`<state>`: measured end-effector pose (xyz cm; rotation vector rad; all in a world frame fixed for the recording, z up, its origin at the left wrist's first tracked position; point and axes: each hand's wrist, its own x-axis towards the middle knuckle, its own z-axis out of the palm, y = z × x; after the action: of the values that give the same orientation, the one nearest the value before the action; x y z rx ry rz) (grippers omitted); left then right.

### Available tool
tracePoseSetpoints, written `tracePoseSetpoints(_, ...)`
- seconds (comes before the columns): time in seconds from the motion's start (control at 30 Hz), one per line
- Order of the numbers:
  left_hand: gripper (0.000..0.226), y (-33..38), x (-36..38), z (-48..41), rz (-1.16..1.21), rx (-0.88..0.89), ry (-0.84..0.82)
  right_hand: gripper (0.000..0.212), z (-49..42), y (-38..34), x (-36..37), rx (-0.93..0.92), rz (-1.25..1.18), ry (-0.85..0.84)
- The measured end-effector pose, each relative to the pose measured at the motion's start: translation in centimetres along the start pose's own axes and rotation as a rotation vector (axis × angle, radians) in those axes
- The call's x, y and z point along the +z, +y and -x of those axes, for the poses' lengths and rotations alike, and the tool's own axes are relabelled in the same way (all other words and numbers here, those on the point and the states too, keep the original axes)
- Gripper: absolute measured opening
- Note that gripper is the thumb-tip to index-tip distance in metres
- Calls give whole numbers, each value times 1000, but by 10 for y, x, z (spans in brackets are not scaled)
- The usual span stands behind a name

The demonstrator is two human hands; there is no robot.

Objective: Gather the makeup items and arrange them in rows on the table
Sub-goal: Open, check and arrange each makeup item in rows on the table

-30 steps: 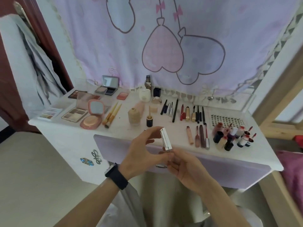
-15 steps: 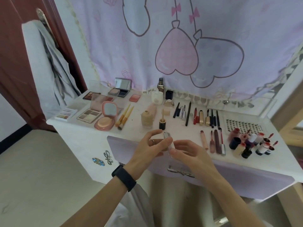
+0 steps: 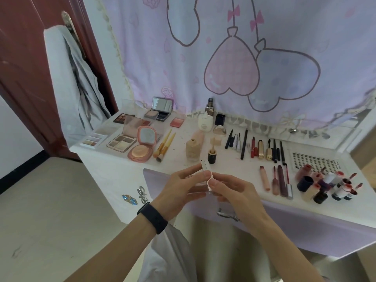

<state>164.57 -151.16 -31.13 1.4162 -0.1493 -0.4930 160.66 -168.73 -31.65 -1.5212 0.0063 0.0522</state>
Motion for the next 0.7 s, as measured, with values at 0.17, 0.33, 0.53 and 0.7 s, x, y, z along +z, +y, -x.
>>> tracePoseSetpoints(0.17,36,-3,-2,-3,54,-51,7,37,-5,-5,0,37,47,-26)
tracePoseSetpoints(0.33,38,-4,-2,-9,166,-124,-9,27,-8,-4,-6,24,179,-22)
tracePoseSetpoints(0.53,69,-2,-2,-13,330,-336,-69,55,-9,-7,-25,-105,550,-212)
tracePoseSetpoints(0.7,70,1,2,-16,275,-303,-15,44,-20,-9,-31,-69,378,-217)
